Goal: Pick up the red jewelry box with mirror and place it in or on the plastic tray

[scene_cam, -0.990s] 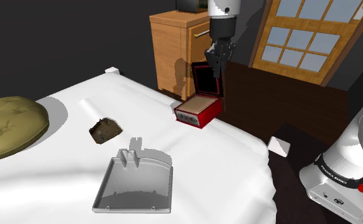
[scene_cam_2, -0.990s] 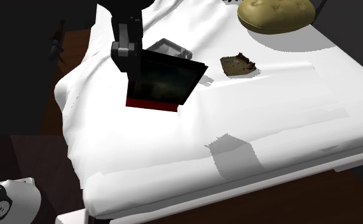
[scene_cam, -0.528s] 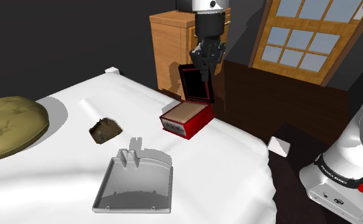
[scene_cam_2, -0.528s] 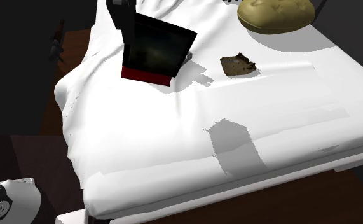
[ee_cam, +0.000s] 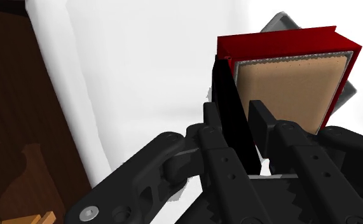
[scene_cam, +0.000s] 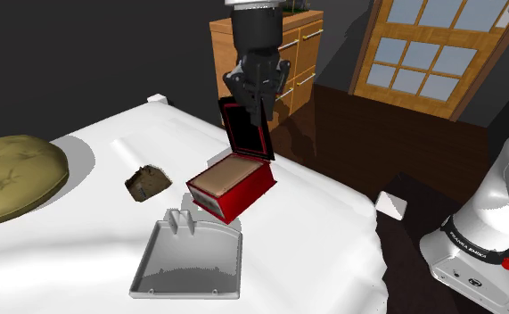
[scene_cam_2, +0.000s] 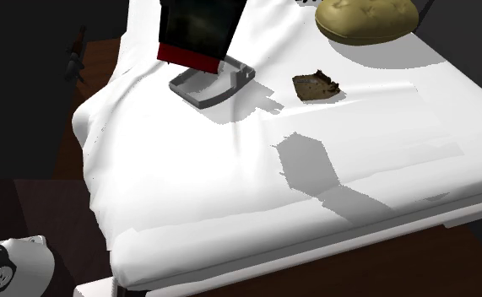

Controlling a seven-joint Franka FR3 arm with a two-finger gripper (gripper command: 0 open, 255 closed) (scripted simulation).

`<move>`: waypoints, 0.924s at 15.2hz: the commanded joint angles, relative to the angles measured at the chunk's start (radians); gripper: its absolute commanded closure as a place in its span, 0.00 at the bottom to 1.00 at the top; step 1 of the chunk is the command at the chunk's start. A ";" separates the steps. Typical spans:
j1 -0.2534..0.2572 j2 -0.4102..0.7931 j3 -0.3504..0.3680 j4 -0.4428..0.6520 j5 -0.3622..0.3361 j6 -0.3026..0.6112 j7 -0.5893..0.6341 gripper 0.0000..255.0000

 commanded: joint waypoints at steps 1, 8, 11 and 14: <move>0.025 0.051 0.022 0.067 -0.020 -0.013 0.052 1.00; 0.181 0.293 0.088 0.408 -0.134 -0.119 0.252 1.00; 0.171 0.274 0.084 0.341 -0.124 -0.070 0.243 1.00; 0.162 0.259 0.083 0.280 -0.117 -0.023 0.236 1.00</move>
